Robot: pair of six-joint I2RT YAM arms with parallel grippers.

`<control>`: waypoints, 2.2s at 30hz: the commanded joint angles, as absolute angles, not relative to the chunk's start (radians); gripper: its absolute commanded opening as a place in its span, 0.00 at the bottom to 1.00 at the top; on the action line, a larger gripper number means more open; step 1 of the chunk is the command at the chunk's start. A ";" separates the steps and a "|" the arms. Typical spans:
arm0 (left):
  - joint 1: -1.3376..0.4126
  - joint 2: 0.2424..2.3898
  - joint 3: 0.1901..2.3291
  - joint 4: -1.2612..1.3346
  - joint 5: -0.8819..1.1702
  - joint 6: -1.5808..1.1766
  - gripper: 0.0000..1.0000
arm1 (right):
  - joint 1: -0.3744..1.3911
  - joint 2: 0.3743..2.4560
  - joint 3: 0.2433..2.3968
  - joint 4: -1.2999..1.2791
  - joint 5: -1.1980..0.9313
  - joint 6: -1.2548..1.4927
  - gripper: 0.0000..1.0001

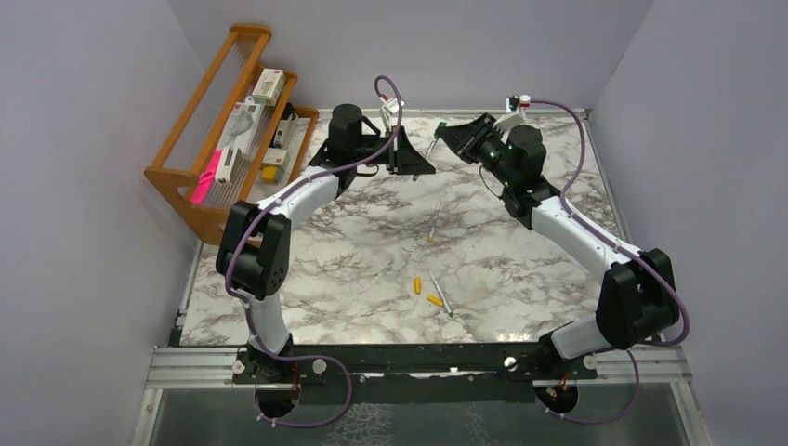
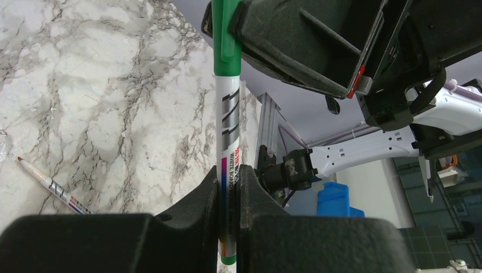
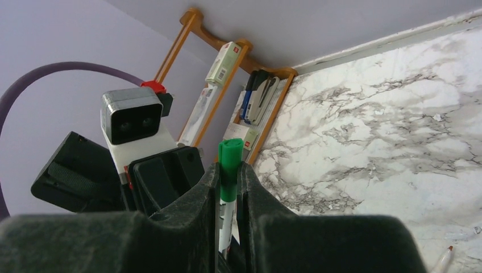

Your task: Insert the pens into the pen caps

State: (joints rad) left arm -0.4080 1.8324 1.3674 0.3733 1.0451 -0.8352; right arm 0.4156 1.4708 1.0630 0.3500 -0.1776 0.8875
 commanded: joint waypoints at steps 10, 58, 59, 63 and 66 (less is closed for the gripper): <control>-0.394 1.839 1.505 0.558 0.907 -0.850 0.00 | 0.495 1.451 0.959 0.178 -0.626 0.905 0.01; -0.407 1.655 1.251 0.563 0.974 -0.706 0.00 | 0.393 1.575 1.384 0.189 -0.404 0.802 0.64; -0.407 1.653 1.248 0.563 0.977 -0.706 0.00 | 0.392 1.575 1.384 0.192 -0.401 0.802 0.63; -0.407 1.648 1.229 0.565 0.983 -0.700 0.00 | 0.393 1.575 1.390 0.194 -0.397 0.793 0.62; -0.407 1.648 1.210 0.565 0.984 -0.695 0.00 | 0.393 1.570 1.390 0.194 -0.399 0.789 0.62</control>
State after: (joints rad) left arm -0.4015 1.6829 1.2373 0.5343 0.9535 -0.7181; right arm 0.3973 1.5719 1.3544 0.1566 -0.3828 0.8101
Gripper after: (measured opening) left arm 0.106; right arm 0.626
